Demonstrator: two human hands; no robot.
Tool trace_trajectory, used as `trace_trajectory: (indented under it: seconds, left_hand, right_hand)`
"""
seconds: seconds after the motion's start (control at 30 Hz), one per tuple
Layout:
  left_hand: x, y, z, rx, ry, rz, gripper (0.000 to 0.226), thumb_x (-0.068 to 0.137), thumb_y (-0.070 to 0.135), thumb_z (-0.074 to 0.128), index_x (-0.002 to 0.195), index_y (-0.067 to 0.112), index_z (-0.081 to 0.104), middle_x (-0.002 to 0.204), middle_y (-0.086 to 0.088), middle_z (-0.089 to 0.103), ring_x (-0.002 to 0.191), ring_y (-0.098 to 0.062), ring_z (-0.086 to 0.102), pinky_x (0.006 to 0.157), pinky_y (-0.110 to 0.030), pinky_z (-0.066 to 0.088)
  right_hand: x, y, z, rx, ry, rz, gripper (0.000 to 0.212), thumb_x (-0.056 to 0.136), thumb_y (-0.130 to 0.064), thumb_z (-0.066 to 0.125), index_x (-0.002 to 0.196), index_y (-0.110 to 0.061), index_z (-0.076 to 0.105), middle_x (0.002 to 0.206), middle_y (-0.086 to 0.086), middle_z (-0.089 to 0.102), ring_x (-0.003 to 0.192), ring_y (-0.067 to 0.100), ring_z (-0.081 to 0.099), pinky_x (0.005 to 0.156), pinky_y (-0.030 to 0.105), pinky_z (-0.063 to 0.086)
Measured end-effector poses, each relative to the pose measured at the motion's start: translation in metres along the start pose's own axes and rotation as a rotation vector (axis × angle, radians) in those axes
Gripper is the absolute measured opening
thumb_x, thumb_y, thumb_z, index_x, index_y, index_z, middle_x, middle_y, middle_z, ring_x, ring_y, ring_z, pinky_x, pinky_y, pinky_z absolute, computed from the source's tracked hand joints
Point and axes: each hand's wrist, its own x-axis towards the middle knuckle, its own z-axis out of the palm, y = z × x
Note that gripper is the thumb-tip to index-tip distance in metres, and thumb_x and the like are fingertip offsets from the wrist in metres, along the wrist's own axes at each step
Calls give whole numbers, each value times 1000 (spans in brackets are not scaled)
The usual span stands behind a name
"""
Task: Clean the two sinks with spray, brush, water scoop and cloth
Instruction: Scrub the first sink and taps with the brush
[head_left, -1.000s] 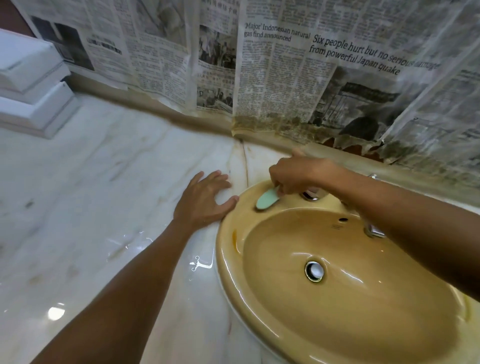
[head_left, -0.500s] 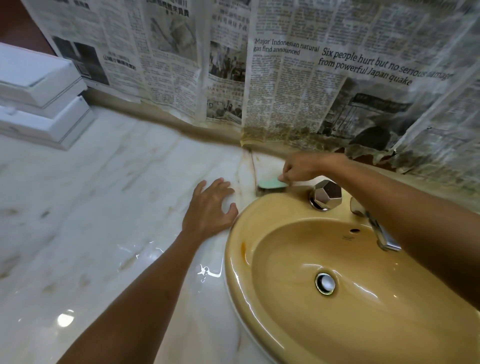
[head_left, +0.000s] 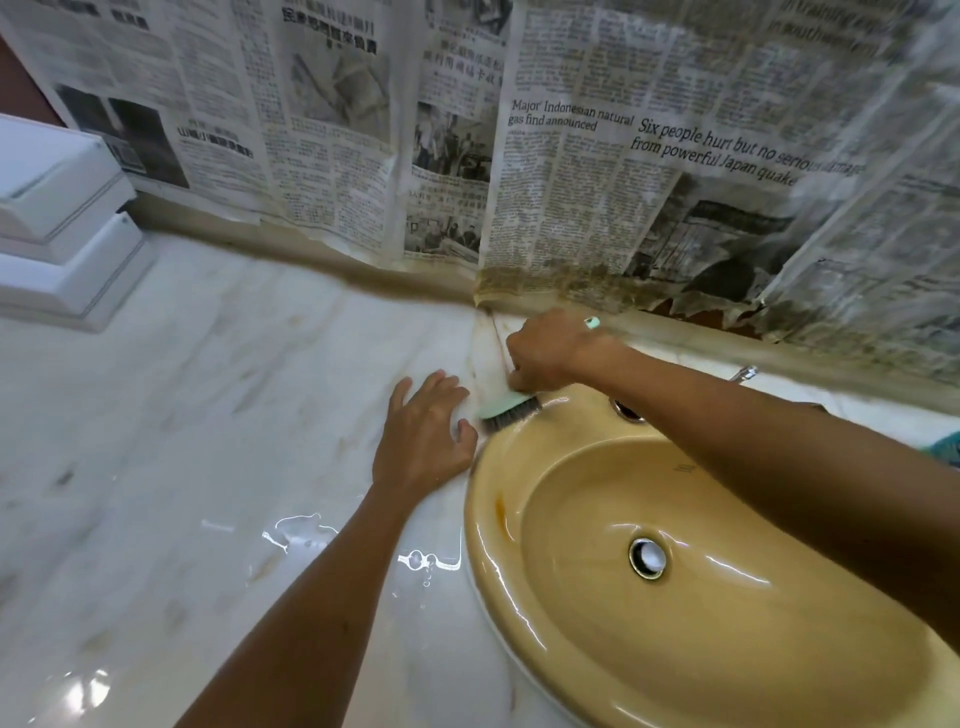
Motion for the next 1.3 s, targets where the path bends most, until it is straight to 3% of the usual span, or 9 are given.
trace_trajectory:
  seconds: [0.17, 0.3, 0.47, 0.57, 0.7, 0.87, 1.0, 1.17, 1.3]
  left_hand:
    - [2, 1, -4, -81, -34, -41, 52, 72, 14, 43, 117, 7, 70, 129, -6, 65, 132, -20, 52, 119, -39, 19]
    - [4, 2, -11, -206, -44, -78, 59, 64, 6, 33, 110, 5, 71, 118, -6, 70, 132, -21, 52, 120, -37, 18]
    - [5, 5, -18, -333, -36, -132, 60, 63, 4, 28, 102, 2, 73, 111, -6, 73, 130, -20, 54, 119, -29, 14]
    - [5, 3, -16, -347, -41, -128, 59, 66, 3, 28, 104, 2, 73, 107, -7, 74, 130, -21, 54, 120, -31, 14]
    - [5, 2, -14, -365, -47, -128, 54, 69, 4, 30, 101, 3, 74, 112, -6, 73, 129, -20, 55, 121, -31, 13]
    - [5, 0, -12, -335, -58, -100, 53, 71, 6, 31, 102, 4, 74, 113, -7, 73, 129, -19, 55, 123, -36, 14]
    - [5, 2, -11, -318, -52, -90, 49, 72, 8, 33, 99, 4, 75, 110, -7, 73, 128, -21, 56, 122, -40, 16]
    - [3, 4, -11, -184, -86, -17, 37, 79, 24, 45, 99, 13, 75, 113, 2, 73, 131, -19, 52, 121, -44, 17]
    - [1, 3, -12, -145, -140, 30, 37, 81, 36, 48, 101, 20, 74, 119, 9, 70, 138, -18, 44, 121, -45, 11]
  right_hand:
    - [-4, 4, -13, 9, -13, 72, 22, 92, -34, 50, 97, -15, 59, 96, 5, 63, 85, 27, 57, 70, 31, 37]
    - [-20, -33, -4, 44, -19, -124, 33, 91, -30, 50, 64, -14, 39, 64, 0, 44, 59, 21, 43, 74, 33, 29]
    - [-27, -25, -10, 7, 17, 18, 23, 90, -26, 48, 70, -15, 44, 66, 0, 43, 65, 22, 46, 75, 34, 31]
    - [-33, -44, -13, -46, 18, -49, 28, 90, -21, 45, 64, -17, 40, 63, -1, 43, 57, 17, 41, 85, 37, 31]
    - [-35, -18, -15, -19, 38, 96, 27, 92, -23, 45, 67, -15, 42, 67, 1, 48, 58, 17, 43, 59, 27, 28]
    - [-50, -6, 2, 353, 27, 264, 43, 99, -47, 46, 70, -15, 46, 72, 2, 54, 66, 22, 49, 61, 32, 36]
    - [-82, 1, 22, 845, 96, 501, 36, 101, -41, 48, 86, -11, 58, 82, 8, 59, 76, 27, 56, 59, 34, 35]
    - [-110, -29, 57, 912, 104, 762, 20, 91, -34, 58, 84, -15, 60, 90, 12, 63, 79, 31, 60, 61, 34, 42]
    - [-123, -44, 58, 974, 91, 658, 15, 89, -30, 64, 86, -17, 73, 89, 4, 69, 78, 23, 60, 59, 33, 46]
